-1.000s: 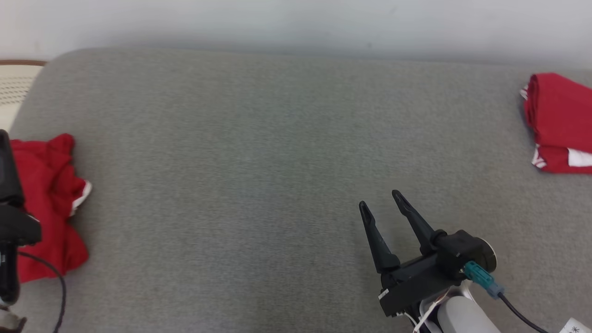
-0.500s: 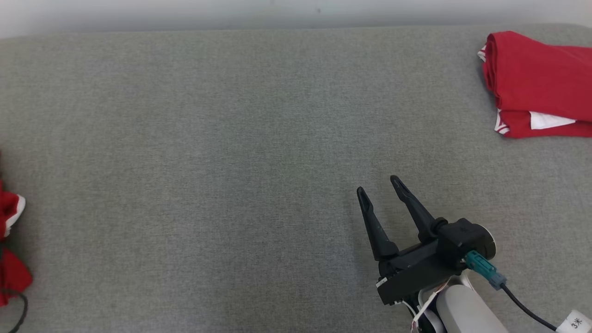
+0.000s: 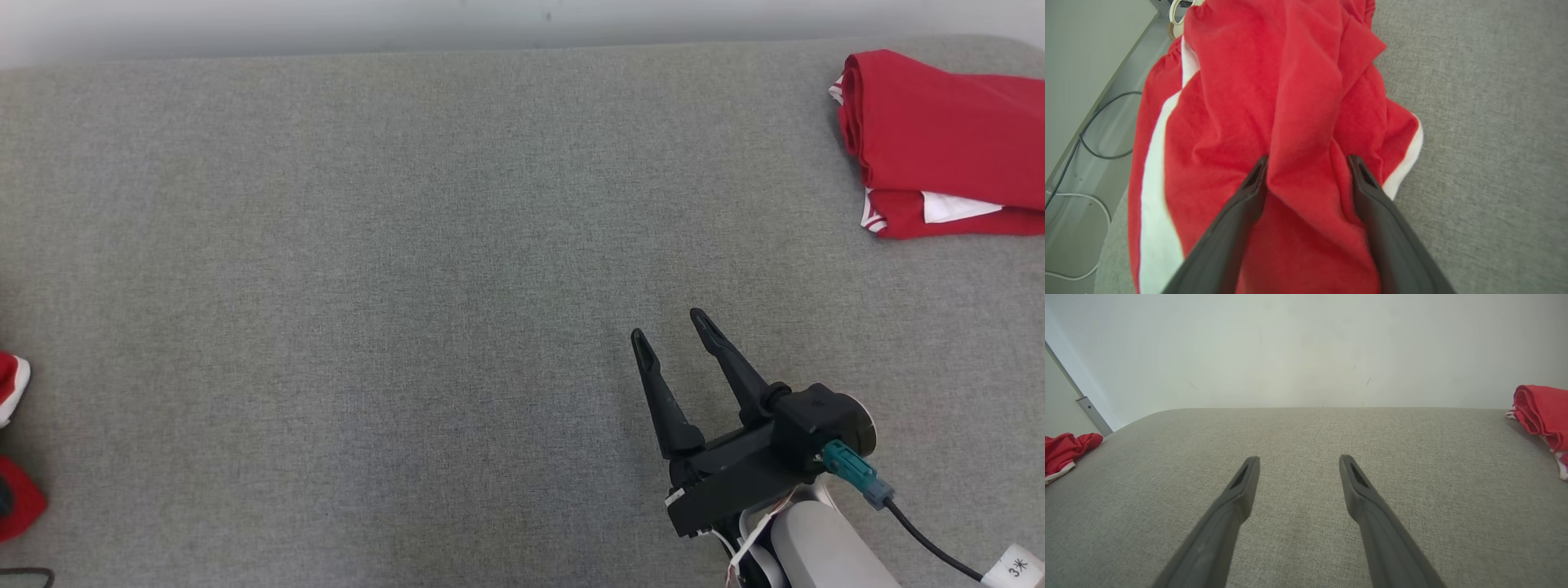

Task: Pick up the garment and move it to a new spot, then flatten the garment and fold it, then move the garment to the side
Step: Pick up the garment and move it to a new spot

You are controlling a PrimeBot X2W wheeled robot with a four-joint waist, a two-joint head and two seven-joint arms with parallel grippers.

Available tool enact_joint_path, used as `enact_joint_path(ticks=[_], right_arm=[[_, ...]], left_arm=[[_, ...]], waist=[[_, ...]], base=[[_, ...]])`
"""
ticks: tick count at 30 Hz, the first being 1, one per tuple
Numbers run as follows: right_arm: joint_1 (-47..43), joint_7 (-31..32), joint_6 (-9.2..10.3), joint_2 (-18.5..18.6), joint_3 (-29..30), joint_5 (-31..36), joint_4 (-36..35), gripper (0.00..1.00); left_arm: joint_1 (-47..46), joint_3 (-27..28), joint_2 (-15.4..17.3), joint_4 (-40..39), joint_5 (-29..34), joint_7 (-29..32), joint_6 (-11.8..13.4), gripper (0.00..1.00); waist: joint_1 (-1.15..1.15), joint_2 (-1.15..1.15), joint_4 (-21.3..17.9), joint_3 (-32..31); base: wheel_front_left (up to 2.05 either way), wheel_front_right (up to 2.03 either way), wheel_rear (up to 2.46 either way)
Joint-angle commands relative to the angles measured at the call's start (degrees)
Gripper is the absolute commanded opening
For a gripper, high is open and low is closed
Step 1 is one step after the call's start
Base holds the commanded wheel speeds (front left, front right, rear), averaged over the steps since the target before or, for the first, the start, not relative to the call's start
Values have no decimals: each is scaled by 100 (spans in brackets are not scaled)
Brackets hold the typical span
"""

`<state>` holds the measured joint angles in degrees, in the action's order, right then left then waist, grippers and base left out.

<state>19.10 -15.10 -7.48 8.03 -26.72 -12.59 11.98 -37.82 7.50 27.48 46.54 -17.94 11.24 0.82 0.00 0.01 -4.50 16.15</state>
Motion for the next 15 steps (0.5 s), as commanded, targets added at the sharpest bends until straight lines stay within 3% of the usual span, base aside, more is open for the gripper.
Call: enact_joint_path(ticks=[1,8,15], right_arm=[[0,-5,-3,22,-17,-11,16,100],[-53,-5,-3,-26,-22,-56,89,100],[-138,-5,-3,-95,9,-69,152,100]], left_arm=[[-59,-29,62,64,68,-89,-1,0],[-221,-182,145,-176,226,-750,-93,0],[-499,-503,150,-908,437,-1191,-205,0]], waist=[[0,-1,6,-19],[0,-1,30,-162],[0,-1,67,-457]], base=[[0,0,0],[0,0,0],[0,0,0]])
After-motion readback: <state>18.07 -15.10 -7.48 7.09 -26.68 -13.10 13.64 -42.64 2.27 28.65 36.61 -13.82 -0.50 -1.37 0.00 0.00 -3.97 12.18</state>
